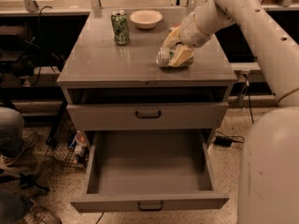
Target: Pick 7up can from middle drawer and place on counter
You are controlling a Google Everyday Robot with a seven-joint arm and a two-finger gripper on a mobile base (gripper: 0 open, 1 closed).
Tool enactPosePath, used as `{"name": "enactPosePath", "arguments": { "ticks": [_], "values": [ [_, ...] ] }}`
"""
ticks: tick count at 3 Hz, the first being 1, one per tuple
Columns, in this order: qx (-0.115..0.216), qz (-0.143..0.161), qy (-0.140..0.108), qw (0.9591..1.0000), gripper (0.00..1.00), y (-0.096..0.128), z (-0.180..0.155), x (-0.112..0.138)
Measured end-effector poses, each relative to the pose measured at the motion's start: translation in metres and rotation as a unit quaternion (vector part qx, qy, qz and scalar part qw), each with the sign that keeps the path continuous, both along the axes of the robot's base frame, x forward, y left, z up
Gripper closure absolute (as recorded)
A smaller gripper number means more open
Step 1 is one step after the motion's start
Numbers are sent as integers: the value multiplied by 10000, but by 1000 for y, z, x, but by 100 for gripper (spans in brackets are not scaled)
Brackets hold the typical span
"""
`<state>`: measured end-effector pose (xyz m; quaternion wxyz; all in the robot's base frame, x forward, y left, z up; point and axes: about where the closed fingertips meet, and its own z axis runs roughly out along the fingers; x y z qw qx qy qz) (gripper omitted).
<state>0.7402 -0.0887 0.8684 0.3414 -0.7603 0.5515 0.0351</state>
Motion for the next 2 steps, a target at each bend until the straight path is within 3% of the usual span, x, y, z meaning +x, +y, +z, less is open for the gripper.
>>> {"name": "enactPosePath", "arguments": {
  "ticks": [2],
  "values": [
    [-3, 5, 50, 10000, 0, -3, -2, 6]
  ]
}}
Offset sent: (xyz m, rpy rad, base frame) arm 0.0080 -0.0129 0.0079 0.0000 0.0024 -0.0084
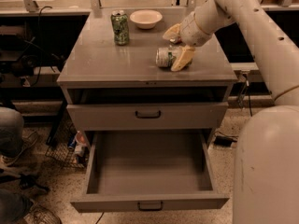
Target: Pick 7up can from middle drawer and place on counter
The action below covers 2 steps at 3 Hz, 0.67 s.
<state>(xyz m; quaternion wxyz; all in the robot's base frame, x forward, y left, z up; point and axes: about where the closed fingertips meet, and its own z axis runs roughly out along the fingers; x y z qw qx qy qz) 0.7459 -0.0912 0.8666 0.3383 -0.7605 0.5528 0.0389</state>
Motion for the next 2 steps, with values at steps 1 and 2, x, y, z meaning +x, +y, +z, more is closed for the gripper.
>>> {"name": "enactPosePath", "arguments": {
  "ticks": [1, 2],
  "values": [
    [41, -88, -62, 9999, 0, -10, 7, -1],
    [169, -463, -177, 9986, 0, -40, 16, -8]
  ]
}}
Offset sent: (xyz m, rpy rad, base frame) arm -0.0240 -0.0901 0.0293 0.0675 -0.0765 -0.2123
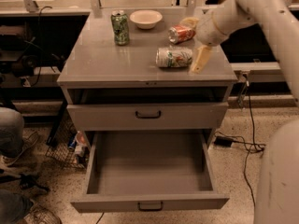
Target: Pick 7up can from middle drawer and place on counter
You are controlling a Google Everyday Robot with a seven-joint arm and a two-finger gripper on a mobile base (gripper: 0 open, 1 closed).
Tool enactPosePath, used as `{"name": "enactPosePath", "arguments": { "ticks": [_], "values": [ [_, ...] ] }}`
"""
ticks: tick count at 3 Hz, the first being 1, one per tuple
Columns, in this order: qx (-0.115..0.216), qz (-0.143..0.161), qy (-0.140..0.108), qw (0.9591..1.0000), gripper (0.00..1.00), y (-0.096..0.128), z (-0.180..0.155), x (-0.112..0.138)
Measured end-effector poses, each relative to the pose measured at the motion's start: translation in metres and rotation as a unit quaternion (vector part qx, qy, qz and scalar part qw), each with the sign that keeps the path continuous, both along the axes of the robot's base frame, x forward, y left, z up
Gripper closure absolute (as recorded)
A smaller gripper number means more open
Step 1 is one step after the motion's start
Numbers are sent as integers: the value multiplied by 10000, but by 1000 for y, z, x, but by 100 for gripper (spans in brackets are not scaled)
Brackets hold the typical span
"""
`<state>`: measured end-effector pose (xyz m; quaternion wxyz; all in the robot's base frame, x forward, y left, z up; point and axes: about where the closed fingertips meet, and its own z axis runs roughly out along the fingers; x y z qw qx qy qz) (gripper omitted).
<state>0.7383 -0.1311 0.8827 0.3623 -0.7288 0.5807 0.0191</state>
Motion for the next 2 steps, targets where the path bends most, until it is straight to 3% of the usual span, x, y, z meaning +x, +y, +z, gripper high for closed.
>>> {"name": "enactPosePath", "arguments": {
  "ticks": [1, 2],
  "values": [
    [276, -800, -299, 9960, 0, -63, 11, -16],
    [535, -1449, -558, 9864, 0, -114, 13, -34]
  ]
}}
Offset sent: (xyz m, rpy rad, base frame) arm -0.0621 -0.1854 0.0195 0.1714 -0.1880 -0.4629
